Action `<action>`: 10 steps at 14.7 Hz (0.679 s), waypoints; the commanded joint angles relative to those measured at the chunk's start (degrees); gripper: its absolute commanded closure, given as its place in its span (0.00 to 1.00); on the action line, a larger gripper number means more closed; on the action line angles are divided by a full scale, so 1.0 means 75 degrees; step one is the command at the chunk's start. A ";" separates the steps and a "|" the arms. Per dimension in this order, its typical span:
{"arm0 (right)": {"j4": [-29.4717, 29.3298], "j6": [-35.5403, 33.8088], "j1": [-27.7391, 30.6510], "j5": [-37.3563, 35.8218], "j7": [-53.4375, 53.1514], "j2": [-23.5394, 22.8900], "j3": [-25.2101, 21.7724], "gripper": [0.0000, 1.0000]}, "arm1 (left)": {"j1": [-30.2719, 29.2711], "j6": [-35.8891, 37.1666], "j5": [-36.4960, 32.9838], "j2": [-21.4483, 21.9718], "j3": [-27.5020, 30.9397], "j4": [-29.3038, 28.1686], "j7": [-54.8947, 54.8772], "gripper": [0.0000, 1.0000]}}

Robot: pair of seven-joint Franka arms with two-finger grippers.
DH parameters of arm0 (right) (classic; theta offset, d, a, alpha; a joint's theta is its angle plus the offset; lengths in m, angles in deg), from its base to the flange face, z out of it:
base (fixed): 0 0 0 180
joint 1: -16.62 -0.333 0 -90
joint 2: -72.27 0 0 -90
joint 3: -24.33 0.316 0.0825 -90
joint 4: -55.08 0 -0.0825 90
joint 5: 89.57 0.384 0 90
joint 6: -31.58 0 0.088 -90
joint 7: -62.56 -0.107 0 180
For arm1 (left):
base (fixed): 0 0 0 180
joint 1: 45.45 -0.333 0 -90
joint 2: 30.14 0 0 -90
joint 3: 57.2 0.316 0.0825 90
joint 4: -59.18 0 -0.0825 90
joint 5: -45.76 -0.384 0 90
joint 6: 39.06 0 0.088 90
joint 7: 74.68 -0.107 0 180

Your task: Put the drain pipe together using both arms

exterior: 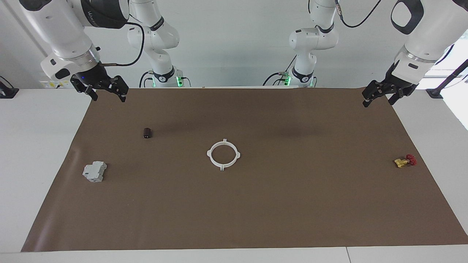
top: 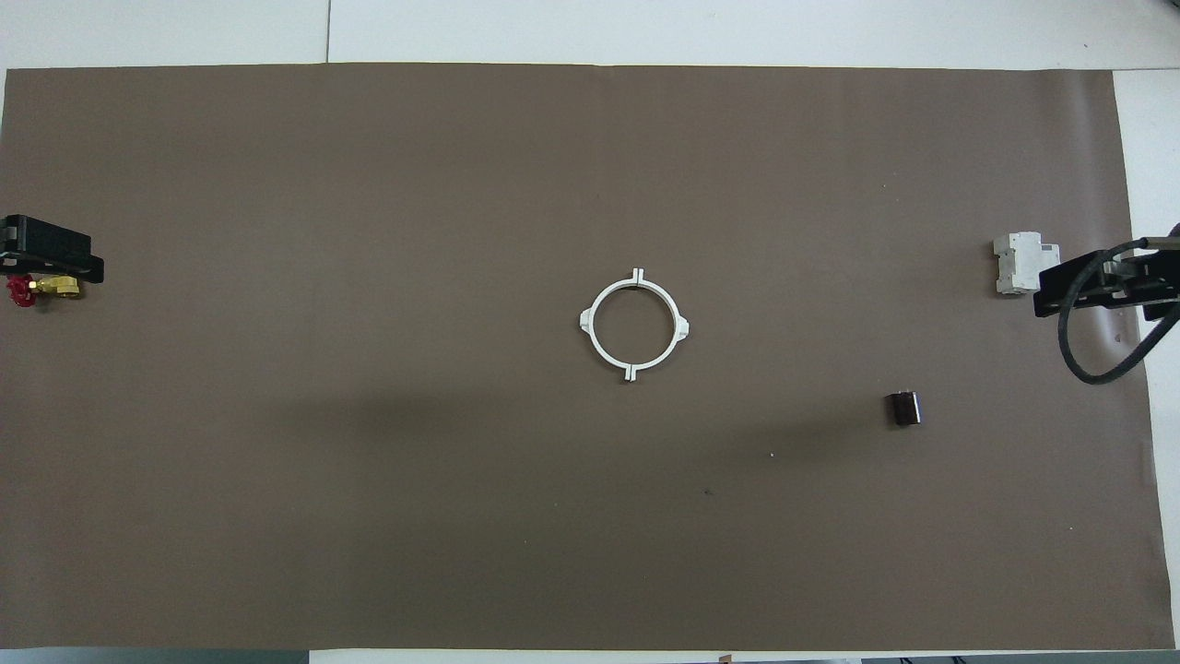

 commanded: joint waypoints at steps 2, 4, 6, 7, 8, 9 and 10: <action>0.0002 0.0104 0.0090 0.0078 0.0159 0.0031 0.0072 0.00 | 0.0008 0.0240 0.0117 0.0087 -0.0009 -0.0049 -0.0064 0.00; -0.0010 0.0104 0.0090 0.0078 0.0159 0.0031 0.0061 0.00 | 0.0008 0.0497 0.0117 0.0017 -0.0032 0.0161 0.0030 0.00; -0.0010 0.0104 0.0090 0.0078 0.0159 0.0031 0.0061 0.00 | 0.0008 0.0674 0.0117 -0.0030 -0.0032 0.0268 0.0030 0.00; -0.0010 0.0104 0.0090 0.0078 0.0159 0.0031 0.0072 0.00 | -0.0015 0.0686 0.0082 -0.0065 -0.0032 0.0268 0.0019 0.00; -0.0010 0.0104 0.0090 0.0078 0.0159 0.0031 0.0072 0.00 | -0.0004 0.0686 0.0035 -0.0077 -0.0032 0.0314 0.0030 0.00; -0.0010 0.0104 0.0090 0.0078 0.0159 0.0031 0.0061 0.00 | -0.0015 0.0686 0.0012 -0.0077 -0.0032 0.0384 0.0019 0.00; -0.0010 0.0104 0.0090 0.0078 0.0159 0.0031 0.0072 0.00 | -0.0004 0.0628 0.0012 -0.0089 -0.0032 0.0373 0.0019 0.00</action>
